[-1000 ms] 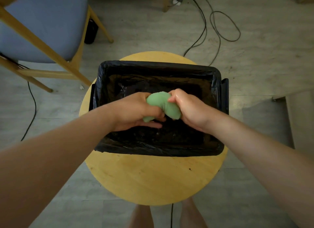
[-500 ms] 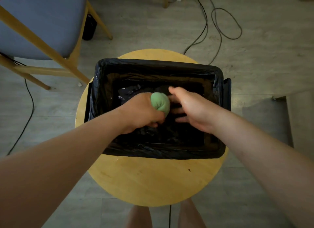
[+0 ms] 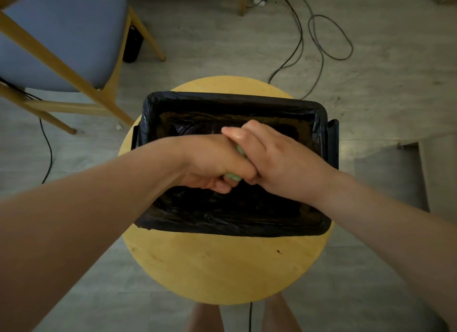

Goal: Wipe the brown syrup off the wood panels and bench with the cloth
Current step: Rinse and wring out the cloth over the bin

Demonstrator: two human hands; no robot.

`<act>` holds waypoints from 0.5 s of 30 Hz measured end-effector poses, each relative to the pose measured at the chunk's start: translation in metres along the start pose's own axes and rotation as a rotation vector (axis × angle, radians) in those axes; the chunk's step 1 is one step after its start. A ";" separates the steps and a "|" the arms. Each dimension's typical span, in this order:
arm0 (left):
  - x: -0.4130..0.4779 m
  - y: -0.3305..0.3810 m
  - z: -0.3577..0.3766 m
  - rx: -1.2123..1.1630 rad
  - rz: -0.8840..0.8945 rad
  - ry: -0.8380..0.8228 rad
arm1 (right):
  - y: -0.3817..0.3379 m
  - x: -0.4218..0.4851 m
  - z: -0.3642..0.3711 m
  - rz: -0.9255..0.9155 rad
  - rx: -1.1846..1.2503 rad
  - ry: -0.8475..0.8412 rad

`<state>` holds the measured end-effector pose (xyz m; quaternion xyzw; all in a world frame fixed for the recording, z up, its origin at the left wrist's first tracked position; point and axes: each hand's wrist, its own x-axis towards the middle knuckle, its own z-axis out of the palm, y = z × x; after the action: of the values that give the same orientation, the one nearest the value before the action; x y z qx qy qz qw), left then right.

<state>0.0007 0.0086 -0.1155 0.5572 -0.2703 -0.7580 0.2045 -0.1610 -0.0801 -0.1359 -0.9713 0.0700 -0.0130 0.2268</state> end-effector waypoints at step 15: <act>-0.001 -0.005 0.012 0.438 -0.197 0.194 | -0.016 0.007 -0.009 0.032 -0.325 -0.120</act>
<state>-0.0104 0.0157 -0.1150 0.6821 -0.3516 -0.6405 0.0294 -0.1524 -0.0708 -0.1212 -0.9930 0.0729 0.0599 0.0704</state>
